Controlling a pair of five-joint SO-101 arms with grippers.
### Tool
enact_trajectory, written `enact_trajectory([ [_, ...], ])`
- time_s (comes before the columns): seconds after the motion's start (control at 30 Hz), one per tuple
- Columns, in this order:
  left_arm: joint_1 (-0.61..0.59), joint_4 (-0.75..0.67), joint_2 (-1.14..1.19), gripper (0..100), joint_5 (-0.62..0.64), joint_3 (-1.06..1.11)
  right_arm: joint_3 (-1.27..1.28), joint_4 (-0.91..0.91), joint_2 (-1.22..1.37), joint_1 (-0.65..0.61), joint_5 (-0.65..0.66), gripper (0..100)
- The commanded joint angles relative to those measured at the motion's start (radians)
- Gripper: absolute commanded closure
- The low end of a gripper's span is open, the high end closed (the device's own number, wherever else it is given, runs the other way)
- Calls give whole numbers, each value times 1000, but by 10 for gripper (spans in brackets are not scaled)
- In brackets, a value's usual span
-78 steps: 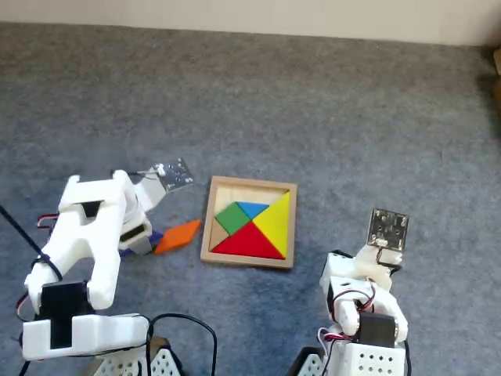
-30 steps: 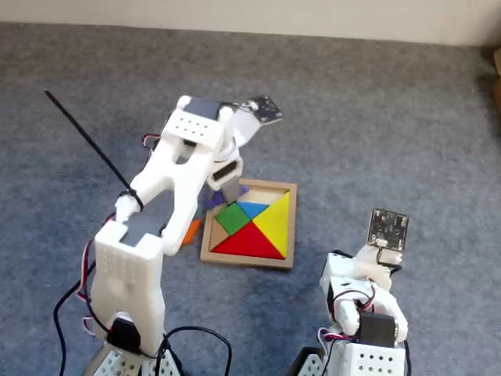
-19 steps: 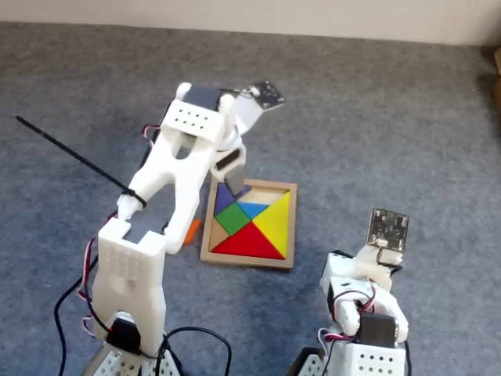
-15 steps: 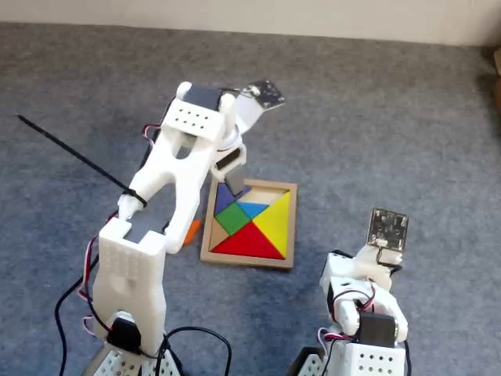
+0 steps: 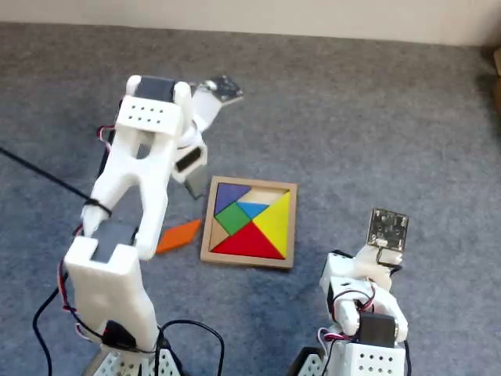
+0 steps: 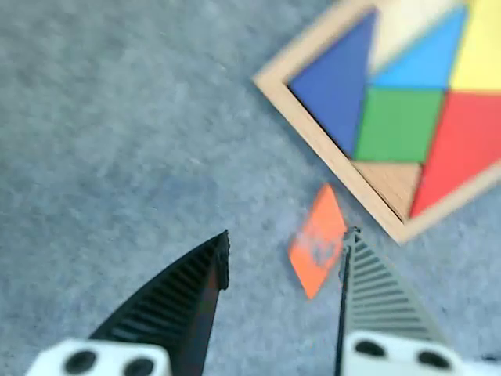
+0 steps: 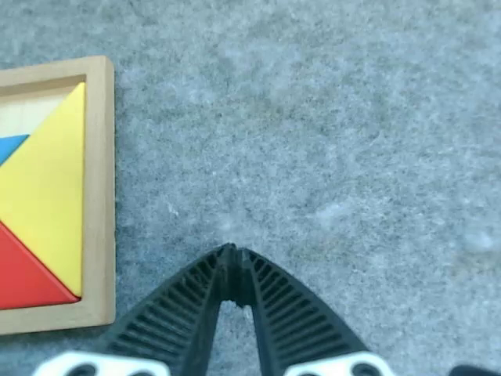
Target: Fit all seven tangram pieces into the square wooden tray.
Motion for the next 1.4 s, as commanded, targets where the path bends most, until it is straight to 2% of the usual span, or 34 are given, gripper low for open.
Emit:
enact_trajectory([
  [0.0, -19, -52, -209, 765, -31, 209, 99, -18, -12, 15, 9, 992],
  [0.23, -21, -344, -430, 764, -114, 653, 99, -19, -12, 13, 8, 992],
  [0.4, -45, -509, -496, 764, -120, 828, 99, -19, -12, 13, 8, 992],
  [0.63, -68, -611, -495, 764, -227, 957, 99, -19, -12, 13, 8, 992],
  [1.07, -61, -818, -495, 769, -233, 1144, 99, -19, -12, 13, 8, 992],
  [1.17, -62, -824, -495, 771, -229, 1150, 99, -19, -12, 13, 8, 992],
  [1.37, -61, -822, -496, 897, -229, 1153, 99, -19, -12, 13, 8, 992],
])
